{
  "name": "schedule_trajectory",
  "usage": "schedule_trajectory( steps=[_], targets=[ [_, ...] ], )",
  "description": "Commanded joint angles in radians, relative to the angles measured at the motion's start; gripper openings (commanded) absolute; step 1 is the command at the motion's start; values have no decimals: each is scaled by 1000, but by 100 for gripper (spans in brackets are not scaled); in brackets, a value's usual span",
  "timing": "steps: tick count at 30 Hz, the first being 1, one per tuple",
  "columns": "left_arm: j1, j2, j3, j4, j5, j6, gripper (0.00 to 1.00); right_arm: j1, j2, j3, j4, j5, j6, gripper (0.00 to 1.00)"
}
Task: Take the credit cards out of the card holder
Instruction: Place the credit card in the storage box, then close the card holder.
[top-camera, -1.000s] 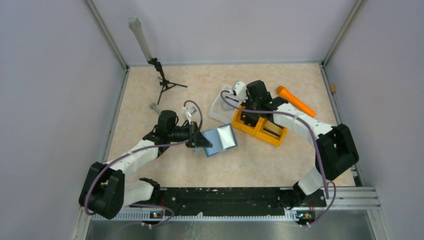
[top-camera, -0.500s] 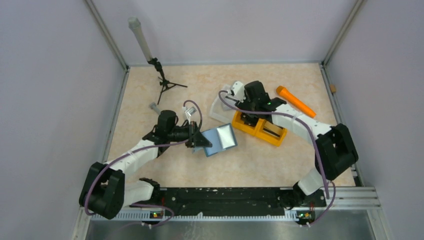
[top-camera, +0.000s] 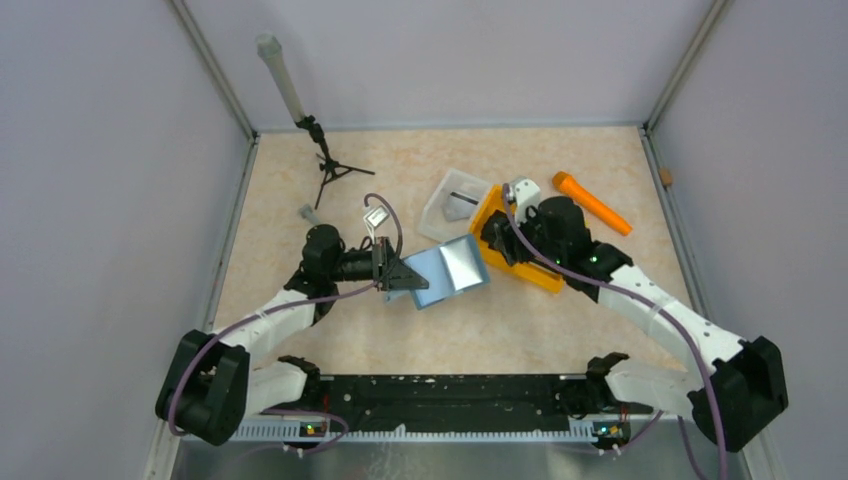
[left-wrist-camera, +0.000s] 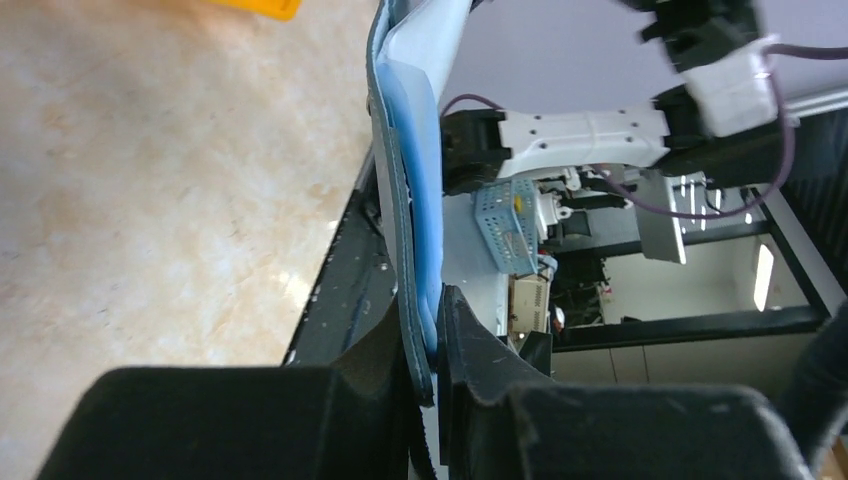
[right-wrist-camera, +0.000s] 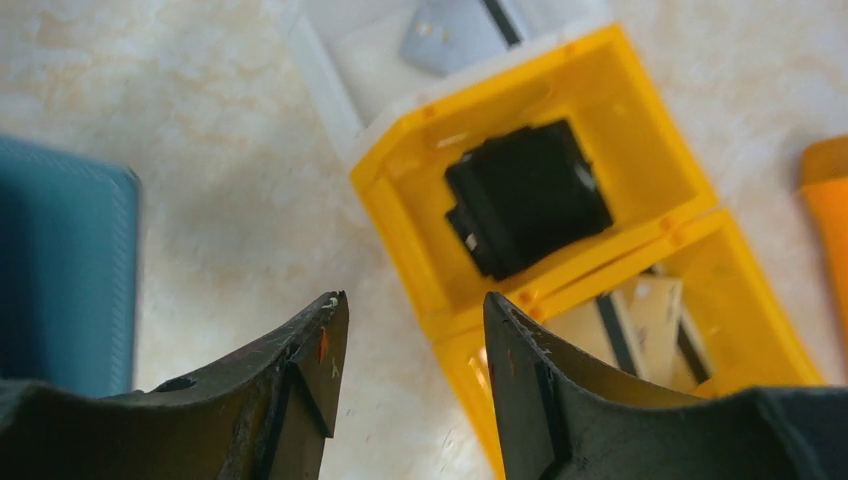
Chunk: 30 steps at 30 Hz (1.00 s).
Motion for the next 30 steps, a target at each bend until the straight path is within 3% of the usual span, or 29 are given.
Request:
schedule_trajectory(
  steps=[1, 7, 13, 30],
  targets=[
    [3, -64, -17, 282, 83, -148, 0, -46, -146, -110, 49, -139, 140, 52],
    [0, -98, -9, 274, 71, -166, 1, -76, -235, -144, 118, -520, 250, 47],
    [-21, -90, 4, 278, 49, -175, 0, -58, -277, -201, 437, -786, 503, 45],
    [-58, -66, 4, 421, 17, -254, 0, 91, -126, -245, 641, -803, 666, 47]
  ],
)
